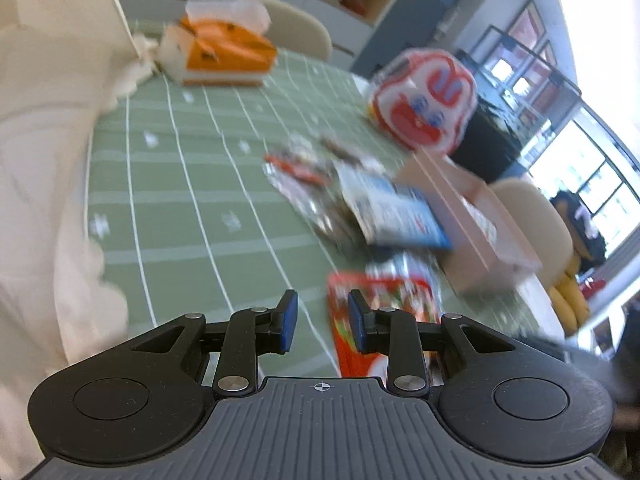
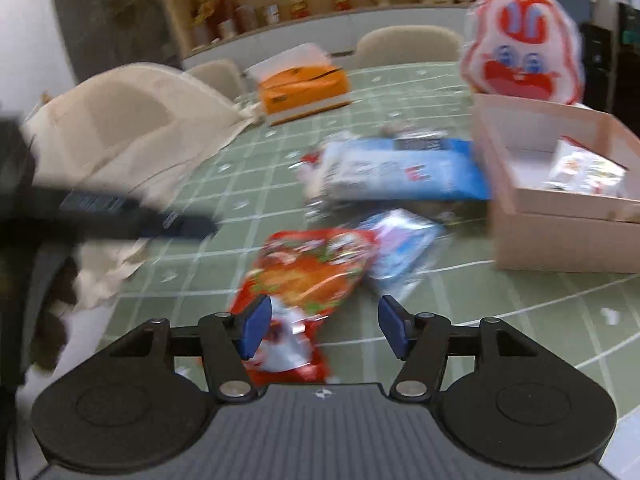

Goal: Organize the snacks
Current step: 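Reach the right gripper to the red chicken-snack packet and grasp it, then grasp the red chicken-snack packet with the left gripper and lift it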

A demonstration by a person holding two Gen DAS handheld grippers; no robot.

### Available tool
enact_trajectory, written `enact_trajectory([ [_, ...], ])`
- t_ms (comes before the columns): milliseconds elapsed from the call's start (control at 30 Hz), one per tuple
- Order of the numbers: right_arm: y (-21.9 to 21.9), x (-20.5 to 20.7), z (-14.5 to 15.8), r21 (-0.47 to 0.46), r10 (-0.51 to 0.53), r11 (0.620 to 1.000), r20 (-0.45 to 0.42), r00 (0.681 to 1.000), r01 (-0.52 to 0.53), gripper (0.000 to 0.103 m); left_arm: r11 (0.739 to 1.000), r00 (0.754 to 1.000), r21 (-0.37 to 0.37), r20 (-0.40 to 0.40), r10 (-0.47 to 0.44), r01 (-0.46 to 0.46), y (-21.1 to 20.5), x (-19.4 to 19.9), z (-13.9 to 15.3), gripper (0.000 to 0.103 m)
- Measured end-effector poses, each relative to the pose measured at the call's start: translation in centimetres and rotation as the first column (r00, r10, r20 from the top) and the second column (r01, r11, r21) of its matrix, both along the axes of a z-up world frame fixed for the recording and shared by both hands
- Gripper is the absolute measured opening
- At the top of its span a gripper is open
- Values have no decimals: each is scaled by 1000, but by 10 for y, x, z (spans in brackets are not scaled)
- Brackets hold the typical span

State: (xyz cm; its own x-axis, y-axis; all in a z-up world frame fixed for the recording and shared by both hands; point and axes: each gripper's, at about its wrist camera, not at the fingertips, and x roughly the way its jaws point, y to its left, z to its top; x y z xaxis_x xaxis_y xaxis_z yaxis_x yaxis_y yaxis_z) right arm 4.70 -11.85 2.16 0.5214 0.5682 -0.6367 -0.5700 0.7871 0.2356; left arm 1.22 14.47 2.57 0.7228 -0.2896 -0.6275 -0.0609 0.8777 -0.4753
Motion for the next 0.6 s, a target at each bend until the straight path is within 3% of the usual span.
enact_trajectory([
  [133,-5,1,-9,-2,32,999,33,999,-32,56,999,998,-52,-55,-17,14,-3,-6,-19,31],
  [267,-10,-9,-13,-15,47,999,93,995,-45,56,993,999,-106,-20,-47,44,-2,-2,-22,31],
  [400,-23,-6,-19,51,38,998,64,997,-41,56,977,991,-172,-10,-130,127,-9,11,-33,31],
  [467,-27,-6,-20,67,34,997,63,997,-38,56,977,990,-165,16,-137,138,-14,15,-35,32],
  [533,-30,-5,-21,76,28,997,58,998,-33,56,973,990,-178,36,-140,144,-18,19,-37,39],
  [600,-32,-4,-22,91,30,995,49,998,-35,49,971,990,-191,56,-132,141,-21,21,-40,41],
])
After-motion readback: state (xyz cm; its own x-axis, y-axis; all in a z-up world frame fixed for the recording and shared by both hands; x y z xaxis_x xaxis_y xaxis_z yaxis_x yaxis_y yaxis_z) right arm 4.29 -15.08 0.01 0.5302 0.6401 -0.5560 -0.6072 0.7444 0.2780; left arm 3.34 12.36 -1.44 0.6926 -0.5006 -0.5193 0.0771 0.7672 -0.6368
